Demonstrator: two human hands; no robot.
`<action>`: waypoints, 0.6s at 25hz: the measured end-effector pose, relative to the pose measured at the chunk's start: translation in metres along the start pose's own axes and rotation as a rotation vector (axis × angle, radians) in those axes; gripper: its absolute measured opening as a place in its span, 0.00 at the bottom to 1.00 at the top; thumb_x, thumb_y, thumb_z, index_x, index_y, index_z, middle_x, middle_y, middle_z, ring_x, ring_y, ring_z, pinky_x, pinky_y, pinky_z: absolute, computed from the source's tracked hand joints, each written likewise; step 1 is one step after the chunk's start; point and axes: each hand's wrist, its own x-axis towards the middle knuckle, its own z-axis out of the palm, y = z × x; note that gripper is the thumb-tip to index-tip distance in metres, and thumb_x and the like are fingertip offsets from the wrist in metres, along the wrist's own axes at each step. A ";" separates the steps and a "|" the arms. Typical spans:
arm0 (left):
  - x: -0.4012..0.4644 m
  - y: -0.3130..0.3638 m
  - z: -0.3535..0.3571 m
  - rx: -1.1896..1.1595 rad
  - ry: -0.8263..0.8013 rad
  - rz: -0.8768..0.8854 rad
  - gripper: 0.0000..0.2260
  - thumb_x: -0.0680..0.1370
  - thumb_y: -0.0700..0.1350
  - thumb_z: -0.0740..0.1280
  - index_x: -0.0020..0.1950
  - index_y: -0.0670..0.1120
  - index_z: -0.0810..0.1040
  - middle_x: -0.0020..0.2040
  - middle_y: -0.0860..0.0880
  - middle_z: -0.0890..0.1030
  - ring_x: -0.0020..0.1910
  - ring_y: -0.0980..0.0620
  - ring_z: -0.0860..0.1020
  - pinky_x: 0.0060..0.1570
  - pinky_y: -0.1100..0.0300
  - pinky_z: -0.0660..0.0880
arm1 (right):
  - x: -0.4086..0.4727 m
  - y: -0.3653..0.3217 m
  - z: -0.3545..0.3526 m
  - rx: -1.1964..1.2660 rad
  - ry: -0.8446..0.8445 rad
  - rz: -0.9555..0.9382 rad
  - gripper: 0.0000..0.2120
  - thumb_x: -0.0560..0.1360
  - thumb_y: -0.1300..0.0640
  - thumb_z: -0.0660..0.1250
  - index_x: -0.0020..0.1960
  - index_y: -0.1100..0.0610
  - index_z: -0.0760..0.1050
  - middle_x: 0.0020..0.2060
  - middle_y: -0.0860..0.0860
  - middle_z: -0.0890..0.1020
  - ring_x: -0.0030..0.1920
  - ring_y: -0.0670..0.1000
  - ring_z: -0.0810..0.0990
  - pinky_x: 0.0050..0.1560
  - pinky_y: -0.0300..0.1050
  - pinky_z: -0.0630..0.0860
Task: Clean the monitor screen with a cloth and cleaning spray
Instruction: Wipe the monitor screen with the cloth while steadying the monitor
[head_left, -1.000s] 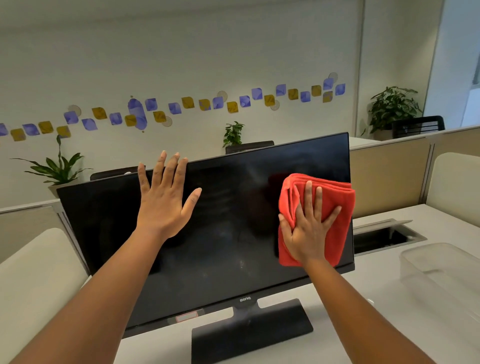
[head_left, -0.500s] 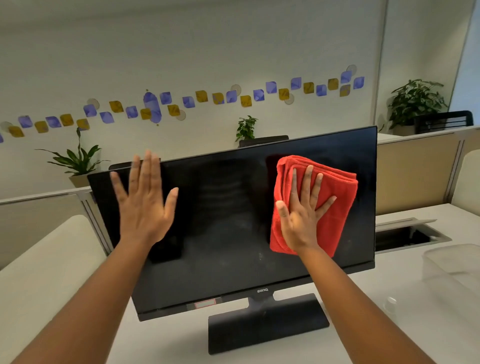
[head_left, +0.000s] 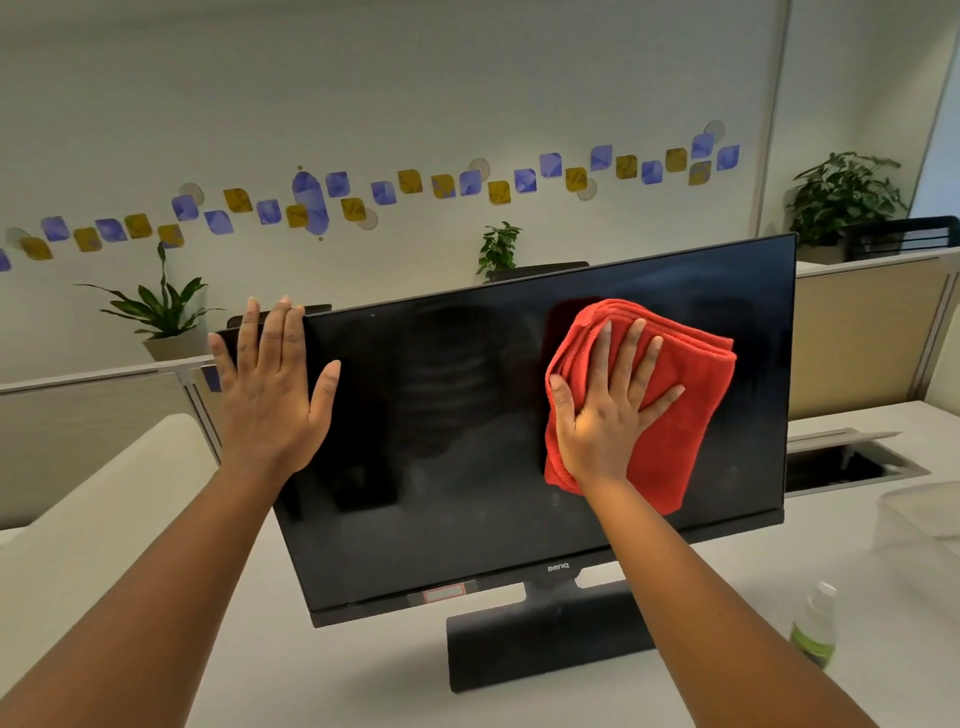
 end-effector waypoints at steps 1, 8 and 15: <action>-0.001 -0.001 0.000 -0.004 0.001 0.003 0.32 0.74 0.60 0.44 0.73 0.43 0.52 0.75 0.43 0.56 0.74 0.45 0.46 0.70 0.45 0.38 | -0.004 -0.008 0.003 -0.007 0.015 -0.009 0.34 0.75 0.33 0.42 0.74 0.52 0.51 0.74 0.58 0.59 0.74 0.58 0.49 0.68 0.60 0.31; 0.000 -0.003 0.001 -0.032 0.016 0.024 0.32 0.74 0.60 0.43 0.73 0.43 0.51 0.75 0.44 0.55 0.74 0.47 0.45 0.70 0.45 0.36 | -0.060 -0.074 0.025 0.028 -0.040 -0.288 0.36 0.74 0.36 0.52 0.74 0.46 0.39 0.76 0.50 0.40 0.75 0.51 0.34 0.68 0.66 0.33; -0.001 -0.005 0.000 -0.044 0.019 0.037 0.32 0.75 0.59 0.43 0.73 0.42 0.52 0.75 0.43 0.56 0.74 0.46 0.46 0.70 0.46 0.37 | -0.132 -0.081 0.046 -0.052 -0.130 -0.682 0.36 0.75 0.39 0.54 0.75 0.48 0.40 0.75 0.47 0.37 0.76 0.52 0.38 0.69 0.67 0.37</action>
